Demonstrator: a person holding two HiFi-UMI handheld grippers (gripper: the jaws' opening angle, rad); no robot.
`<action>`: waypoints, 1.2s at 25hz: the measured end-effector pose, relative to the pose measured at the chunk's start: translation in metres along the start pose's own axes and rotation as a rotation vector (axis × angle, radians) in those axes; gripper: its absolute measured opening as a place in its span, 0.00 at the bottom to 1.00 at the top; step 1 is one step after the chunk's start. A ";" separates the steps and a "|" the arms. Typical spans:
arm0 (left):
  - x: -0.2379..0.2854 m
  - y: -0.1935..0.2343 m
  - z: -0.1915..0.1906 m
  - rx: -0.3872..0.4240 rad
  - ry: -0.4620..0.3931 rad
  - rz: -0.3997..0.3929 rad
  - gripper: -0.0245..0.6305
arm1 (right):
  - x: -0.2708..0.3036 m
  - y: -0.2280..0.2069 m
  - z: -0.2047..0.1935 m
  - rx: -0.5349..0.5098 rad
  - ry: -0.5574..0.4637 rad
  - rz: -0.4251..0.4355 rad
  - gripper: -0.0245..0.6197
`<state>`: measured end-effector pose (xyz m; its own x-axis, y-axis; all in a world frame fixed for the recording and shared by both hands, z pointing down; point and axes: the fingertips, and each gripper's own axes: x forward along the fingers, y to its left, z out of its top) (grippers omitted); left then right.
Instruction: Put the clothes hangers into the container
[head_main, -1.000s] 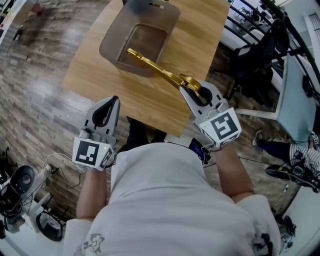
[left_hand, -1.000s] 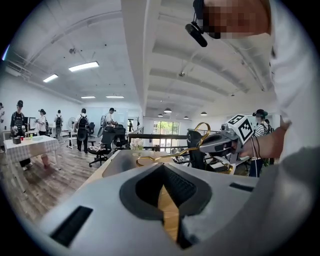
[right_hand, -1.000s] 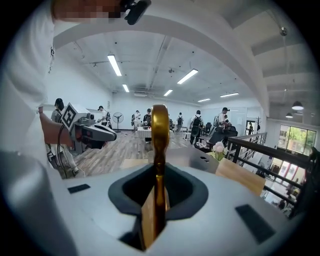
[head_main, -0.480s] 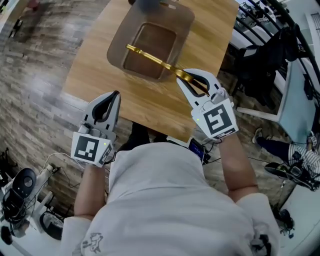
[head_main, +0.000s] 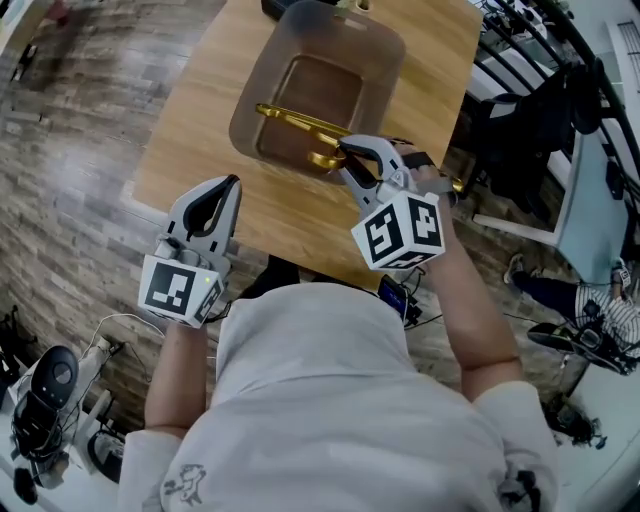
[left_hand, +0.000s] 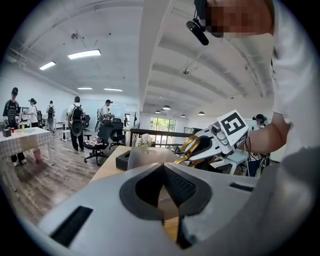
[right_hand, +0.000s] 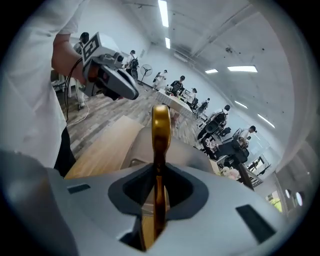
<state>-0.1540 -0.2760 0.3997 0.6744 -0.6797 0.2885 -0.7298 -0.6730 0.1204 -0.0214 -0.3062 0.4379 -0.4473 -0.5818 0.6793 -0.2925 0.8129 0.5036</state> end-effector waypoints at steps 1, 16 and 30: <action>0.001 0.003 0.000 -0.003 0.000 -0.004 0.05 | 0.006 0.002 0.000 -0.031 0.020 0.004 0.14; 0.006 0.040 -0.011 -0.048 0.013 -0.019 0.05 | 0.087 0.035 -0.014 -0.276 0.233 0.118 0.15; 0.004 0.053 -0.019 -0.068 0.026 -0.029 0.05 | 0.111 0.045 -0.013 -0.242 0.231 0.169 0.15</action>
<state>-0.1916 -0.3088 0.4256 0.6929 -0.6517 0.3085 -0.7165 -0.6703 0.1935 -0.0734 -0.3344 0.5434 -0.2618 -0.4534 0.8520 -0.0107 0.8841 0.4672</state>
